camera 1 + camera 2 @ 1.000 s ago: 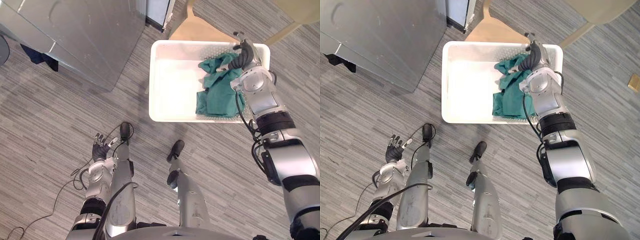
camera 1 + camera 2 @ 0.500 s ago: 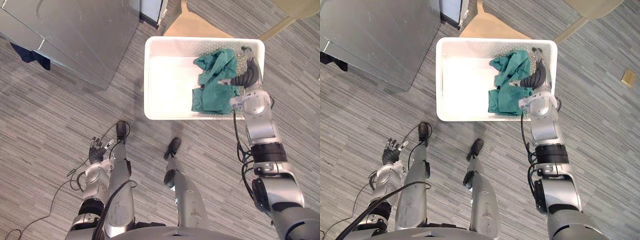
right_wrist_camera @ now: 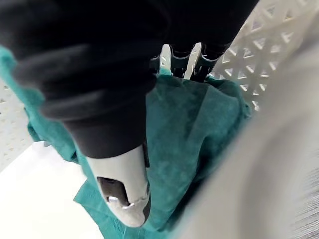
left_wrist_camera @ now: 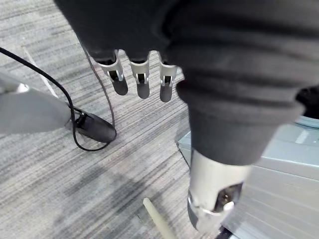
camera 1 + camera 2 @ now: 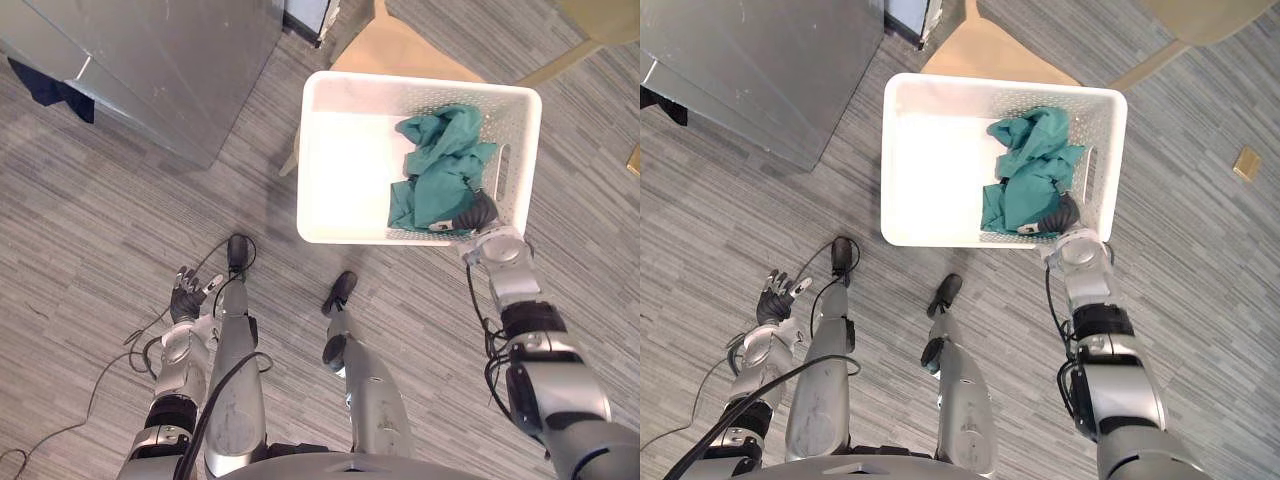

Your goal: Pick up the laundry basket with both hands and put the clothes into the washing machine.

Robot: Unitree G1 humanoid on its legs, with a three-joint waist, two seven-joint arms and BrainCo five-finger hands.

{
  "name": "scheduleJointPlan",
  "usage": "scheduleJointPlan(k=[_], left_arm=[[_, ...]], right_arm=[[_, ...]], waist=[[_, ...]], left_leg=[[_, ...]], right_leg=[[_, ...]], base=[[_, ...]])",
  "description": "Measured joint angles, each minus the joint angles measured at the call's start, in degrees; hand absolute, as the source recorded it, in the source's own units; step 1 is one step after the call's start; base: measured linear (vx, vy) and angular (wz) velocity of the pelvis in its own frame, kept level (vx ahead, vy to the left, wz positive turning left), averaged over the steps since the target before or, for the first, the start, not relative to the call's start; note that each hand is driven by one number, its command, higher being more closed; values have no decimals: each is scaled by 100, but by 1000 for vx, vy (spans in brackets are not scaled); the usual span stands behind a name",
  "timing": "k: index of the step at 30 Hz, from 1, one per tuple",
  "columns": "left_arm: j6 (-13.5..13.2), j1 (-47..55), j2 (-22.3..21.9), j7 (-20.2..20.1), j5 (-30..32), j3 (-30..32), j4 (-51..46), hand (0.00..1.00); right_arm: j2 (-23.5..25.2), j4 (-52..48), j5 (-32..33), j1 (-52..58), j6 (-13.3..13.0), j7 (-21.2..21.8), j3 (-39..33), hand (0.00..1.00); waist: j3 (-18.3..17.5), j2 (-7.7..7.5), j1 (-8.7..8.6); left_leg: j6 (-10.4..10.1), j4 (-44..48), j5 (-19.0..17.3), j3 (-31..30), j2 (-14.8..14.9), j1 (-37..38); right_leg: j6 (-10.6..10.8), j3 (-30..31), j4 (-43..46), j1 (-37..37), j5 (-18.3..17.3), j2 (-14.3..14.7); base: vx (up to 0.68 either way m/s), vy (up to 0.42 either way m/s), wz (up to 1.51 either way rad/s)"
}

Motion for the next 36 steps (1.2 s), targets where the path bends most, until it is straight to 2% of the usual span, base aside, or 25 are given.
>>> scheduleJointPlan(k=[3,10,15,16,23,29,32,36], left_arm=[[-55,-32,-6,2,-201,-80,-138,0],[-184,-43,-163,1,-398,-84,-429,0],[-210,-44,-343,-63,-488,-95,-576,0],[-215,-45,-357,-74,-488,-96,-587,0],[-226,-45,-472,-88,-487,-140,-607,0],[-227,-46,-516,-99,-487,-155,-603,0],[-228,-49,-509,-97,-486,-136,-586,0],[-228,-48,-479,-79,-484,-77,-525,0]], right_arm=[[-173,678,279,-583,-29,-113,113,0],[-618,1627,325,-1473,-96,-288,1031,0],[-915,1980,990,-2042,-106,-448,1730,0],[-918,2000,1083,-2087,-114,-457,1773,100],[-1003,2138,1838,-2336,-233,-467,1795,100],[-637,2164,2672,-2259,-372,-417,1779,100],[-437,2086,3390,-2077,-423,-409,1705,100],[-160,1734,4414,-1662,-519,-286,1302,100]], waist=[[19,16,44],[50,49,111],[108,147,175],[108,147,182],[105,171,272],[89,223,378],[55,286,420],[54,288,415]], left_leg=[[24,1,93,-12,-8,-142],[20,1,38,-13,-37,-316],[14,0,41,1,-35,-386],[14,0,41,4,-34,-397],[-7,2,78,-44,-34,-411],[-22,2,88,-120,-33,-312],[-25,36,88,-167,-37,-285],[-62,140,53,-195,-36,-126]], right_leg=[[-18,-37,151,-181,-20,-57],[-12,-93,282,-384,-112,-115],[-16,-113,312,-463,-130,-130],[-18,-110,327,-482,-135,-131],[-14,-143,701,-612,-358,-199],[-29,-188,1042,-609,-602,-256],[-24,-226,1158,-580,-691,-279],[-43,-264,1370,-435,-829,-330]], base=[[3,11,4],[10,-5,2],[4,-15,-1],[13,-35,-3],[28,-47,4],[23,-67,9],[22,-61,9],[20,-73,8]])
